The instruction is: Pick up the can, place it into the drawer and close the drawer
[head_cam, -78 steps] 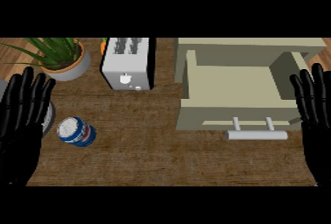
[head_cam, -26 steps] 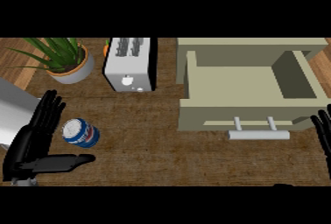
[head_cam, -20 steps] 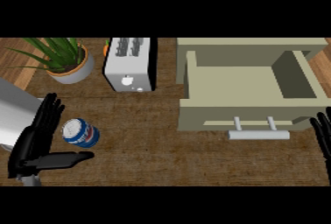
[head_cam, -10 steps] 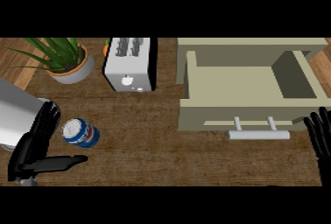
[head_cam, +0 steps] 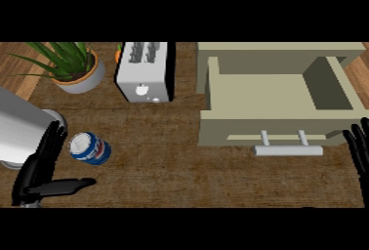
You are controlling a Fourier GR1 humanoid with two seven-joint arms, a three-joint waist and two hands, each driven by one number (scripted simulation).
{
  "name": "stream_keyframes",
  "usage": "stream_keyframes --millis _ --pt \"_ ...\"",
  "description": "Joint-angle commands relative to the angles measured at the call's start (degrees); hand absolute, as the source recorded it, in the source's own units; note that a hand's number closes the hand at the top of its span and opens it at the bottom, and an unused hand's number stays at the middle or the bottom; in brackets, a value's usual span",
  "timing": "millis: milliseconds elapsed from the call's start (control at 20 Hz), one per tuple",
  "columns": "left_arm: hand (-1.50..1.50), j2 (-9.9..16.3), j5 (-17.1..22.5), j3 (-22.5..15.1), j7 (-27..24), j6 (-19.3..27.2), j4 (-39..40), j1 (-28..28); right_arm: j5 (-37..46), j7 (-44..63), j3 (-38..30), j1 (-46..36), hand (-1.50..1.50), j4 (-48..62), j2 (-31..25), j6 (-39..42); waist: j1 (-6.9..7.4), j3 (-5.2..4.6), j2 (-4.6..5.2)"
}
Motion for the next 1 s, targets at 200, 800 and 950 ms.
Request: stream_keyframes --millis 200,800,950 --pt "-1.50 1.8 -0.2 1.4 -5.3 -0.9 10.9 -3.1 0.6 -4.4 -1.7 -1.0 -1.50 4.2 -0.3 1.3 -0.03 0.00 0.03" --pt "-1.50 4.5 -0.1 2.8 -13.5 -1.1 25.7 -9.5 -1.2 3.2 -0.7 -2.8 -1.50 -1.4 1.0 -0.4 -0.12 -0.02 0.05" --pt "-1.50 2.5 0.2 1.1 -12.2 0.5 22.3 -7.4 -0.6 4.7 -0.6 0.3 -1.50 -5.6 0.7 0.8 -0.06 0.00 -0.01"
